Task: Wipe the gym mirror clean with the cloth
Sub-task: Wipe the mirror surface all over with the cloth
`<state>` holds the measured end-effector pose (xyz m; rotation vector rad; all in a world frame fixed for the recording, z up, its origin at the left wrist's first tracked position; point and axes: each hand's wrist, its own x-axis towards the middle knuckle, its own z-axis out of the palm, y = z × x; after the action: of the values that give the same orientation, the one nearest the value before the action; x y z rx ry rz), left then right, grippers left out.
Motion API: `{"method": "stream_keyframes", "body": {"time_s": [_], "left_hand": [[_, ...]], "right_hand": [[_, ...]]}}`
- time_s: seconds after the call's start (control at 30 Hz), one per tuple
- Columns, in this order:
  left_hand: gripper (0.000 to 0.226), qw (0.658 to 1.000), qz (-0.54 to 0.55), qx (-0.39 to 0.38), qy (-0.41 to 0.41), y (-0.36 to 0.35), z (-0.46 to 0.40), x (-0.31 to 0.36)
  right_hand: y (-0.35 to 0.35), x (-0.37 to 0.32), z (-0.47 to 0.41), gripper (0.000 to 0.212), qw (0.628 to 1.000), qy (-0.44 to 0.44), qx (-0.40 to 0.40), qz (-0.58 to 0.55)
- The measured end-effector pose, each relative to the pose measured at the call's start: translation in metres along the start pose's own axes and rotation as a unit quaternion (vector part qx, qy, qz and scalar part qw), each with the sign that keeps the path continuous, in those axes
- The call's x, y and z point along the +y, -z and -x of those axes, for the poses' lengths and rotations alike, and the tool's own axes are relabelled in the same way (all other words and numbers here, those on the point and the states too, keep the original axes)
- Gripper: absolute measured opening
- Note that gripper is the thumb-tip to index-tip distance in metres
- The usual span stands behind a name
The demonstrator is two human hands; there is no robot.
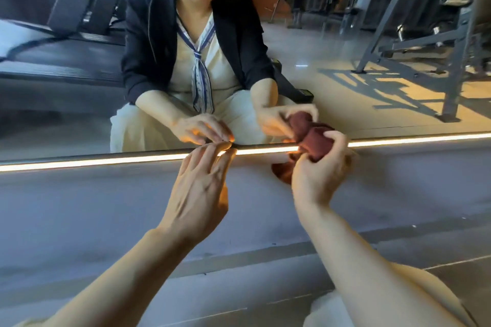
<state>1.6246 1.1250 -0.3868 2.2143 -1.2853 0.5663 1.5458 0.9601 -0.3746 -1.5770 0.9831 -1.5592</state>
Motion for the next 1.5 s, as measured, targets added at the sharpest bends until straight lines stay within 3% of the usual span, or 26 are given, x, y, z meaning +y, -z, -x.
{"method": "stream_keyframes", "body": {"time_s": [0.1, 0.2, 0.27, 0.33, 0.47, 0.57, 0.73, 0.9, 0.97, 1.17, 1.2, 1.27, 1.37, 1.5], "left_hand": [[0.065, 1.0, -0.002, -0.005, -0.024, -0.003, -0.001, -0.001], [0.059, 0.999, -0.012, -0.002, -0.044, -0.004, 0.0, -0.008], [0.056, 0.998, -0.018, -0.001, -0.056, -0.003, -0.001, -0.012], [0.056, 0.998, -0.02, 0.003, -0.063, -0.002, -0.004, -0.015], [0.054, 0.997, -0.01, -0.01, -0.072, -0.001, -0.002, -0.018], [0.053, 0.996, 0.006, -0.019, -0.09, 0.001, 0.0, -0.023], [0.054, 0.992, 0.056, -0.051, -0.101, 0.008, 0.001, -0.029], [0.058, 0.993, 0.066, -0.039, -0.087, 0.016, 0.007, -0.032], [0.06, 0.994, 0.064, -0.038, -0.075, 0.019, 0.01, -0.036], [0.047, 0.995, 0.065, -0.038, -0.07, 0.039, 0.015, -0.058], [0.049, 0.994, 0.073, -0.038, -0.07, 0.043, 0.015, -0.062], [0.049, 0.994, 0.084, -0.025, -0.063, 0.048, 0.015, -0.069], [0.055, 0.996, 0.075, -0.016, -0.053, 0.05, 0.017, -0.073], [0.059, 0.995, 0.074, -0.005, -0.068, 0.05, 0.017, -0.078]], "right_hand": [[-0.002, -0.001, 0.002, 0.054, 0.999, -0.027, 0.011, 0.016], [-0.007, -0.002, 0.042, 0.052, 0.993, 0.056, -0.098, 0.025], [-0.008, -0.009, 0.056, 0.05, 0.982, 0.064, -0.174, 0.02], [-0.009, -0.014, 0.049, 0.049, 0.99, 0.042, -0.135, 0.016], [-0.007, -0.013, 0.013, 0.053, 0.994, -0.103, 0.046, -0.007], [-0.013, -0.01, 0.026, 0.051, 0.99, -0.13, 0.023, 0.044], [-0.022, -0.027, 0.093, 0.038, 0.988, -0.061, -0.133, 0.054], [-0.023, -0.032, 0.057, 0.047, 0.987, -0.147, 0.053, 0.024], [-0.028, -0.03, 0.057, 0.045, 0.986, -0.162, 0.031, 0.024], [-0.047, -0.053, 0.141, 0.039, 0.993, 0.013, -0.115, -0.03], [-0.046, -0.057, 0.143, 0.04, 0.993, 0.029, -0.115, -0.022], [-0.044, -0.061, 0.128, 0.045, 0.998, 0.042, -0.038, -0.006], [-0.044, -0.047, 0.086, 0.046, 0.999, 0.002, 0.049, 0.022], [-0.059, -0.046, 0.102, 0.033, 0.999, 0.045, -0.011, 0.007]]}}
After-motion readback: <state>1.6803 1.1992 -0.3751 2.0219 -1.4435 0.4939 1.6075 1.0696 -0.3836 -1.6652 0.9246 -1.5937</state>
